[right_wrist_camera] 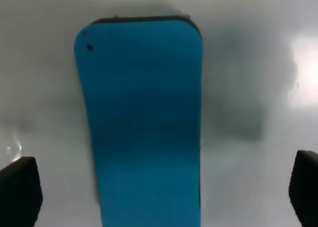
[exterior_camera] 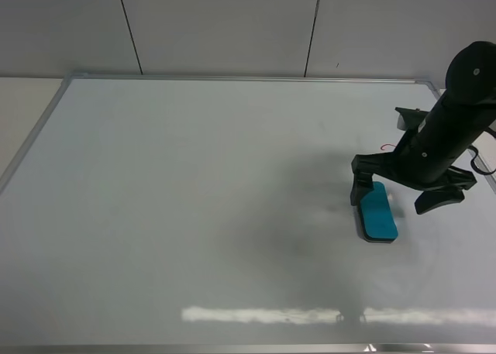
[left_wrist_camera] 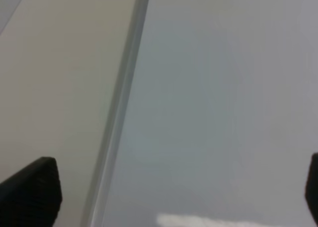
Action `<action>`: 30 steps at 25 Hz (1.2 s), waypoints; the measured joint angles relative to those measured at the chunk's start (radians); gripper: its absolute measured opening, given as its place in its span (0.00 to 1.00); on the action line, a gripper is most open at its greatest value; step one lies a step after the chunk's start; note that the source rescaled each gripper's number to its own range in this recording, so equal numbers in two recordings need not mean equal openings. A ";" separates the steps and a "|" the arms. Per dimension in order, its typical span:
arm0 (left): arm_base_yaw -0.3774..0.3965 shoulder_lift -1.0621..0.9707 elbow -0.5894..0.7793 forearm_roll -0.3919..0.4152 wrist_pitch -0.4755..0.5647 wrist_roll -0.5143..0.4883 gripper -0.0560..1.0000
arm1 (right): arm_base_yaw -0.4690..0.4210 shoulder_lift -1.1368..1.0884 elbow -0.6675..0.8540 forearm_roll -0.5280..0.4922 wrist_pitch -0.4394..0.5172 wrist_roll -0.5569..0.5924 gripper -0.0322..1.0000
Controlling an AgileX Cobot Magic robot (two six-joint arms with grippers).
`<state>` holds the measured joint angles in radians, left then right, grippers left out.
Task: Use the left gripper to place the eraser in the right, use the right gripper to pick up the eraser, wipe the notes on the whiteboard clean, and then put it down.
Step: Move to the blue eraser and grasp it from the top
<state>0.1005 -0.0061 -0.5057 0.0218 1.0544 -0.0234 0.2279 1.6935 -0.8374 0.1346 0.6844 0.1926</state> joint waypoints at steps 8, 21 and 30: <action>0.000 0.000 0.000 0.000 0.000 0.001 1.00 | 0.027 0.013 -0.001 -0.029 -0.037 0.021 1.00; 0.000 0.000 0.000 0.000 0.000 0.001 1.00 | 0.070 0.044 -0.001 -0.094 -0.027 0.119 1.00; 0.000 0.000 0.000 0.000 0.000 0.001 1.00 | 0.070 0.044 -0.001 -0.128 -0.006 0.179 1.00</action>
<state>0.1005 -0.0061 -0.5057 0.0218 1.0544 -0.0225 0.2981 1.7377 -0.8386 0.0070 0.6782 0.3713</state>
